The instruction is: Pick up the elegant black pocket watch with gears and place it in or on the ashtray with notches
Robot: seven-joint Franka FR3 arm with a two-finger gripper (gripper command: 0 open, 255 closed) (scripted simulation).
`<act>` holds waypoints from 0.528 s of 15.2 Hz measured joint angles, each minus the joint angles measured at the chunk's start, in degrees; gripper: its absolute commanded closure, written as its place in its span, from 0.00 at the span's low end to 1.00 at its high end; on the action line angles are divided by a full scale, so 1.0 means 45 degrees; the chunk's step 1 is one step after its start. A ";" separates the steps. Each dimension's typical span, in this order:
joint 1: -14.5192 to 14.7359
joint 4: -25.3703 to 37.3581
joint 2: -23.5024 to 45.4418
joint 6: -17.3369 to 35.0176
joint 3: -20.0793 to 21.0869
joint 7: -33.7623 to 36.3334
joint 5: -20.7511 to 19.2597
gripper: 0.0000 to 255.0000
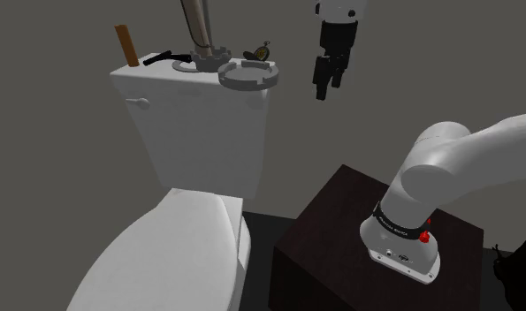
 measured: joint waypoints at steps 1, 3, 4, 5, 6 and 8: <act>0.0000 0.0000 0.0000 0.0000 0.0000 0.0000 0.0000 0.00; -0.0043 0.0296 0.0516 0.0329 0.0124 0.0043 -0.0167 0.00; -0.0083 0.0606 0.0958 0.0544 0.0210 0.0078 -0.0300 0.00; -0.0118 0.0855 0.1345 0.0766 0.0316 0.0136 -0.0433 0.00; -0.0178 0.1182 0.1808 0.0996 0.0390 0.0159 -0.0606 0.00; -0.0261 0.1827 0.2686 0.1394 0.0635 0.0326 -0.0915 0.00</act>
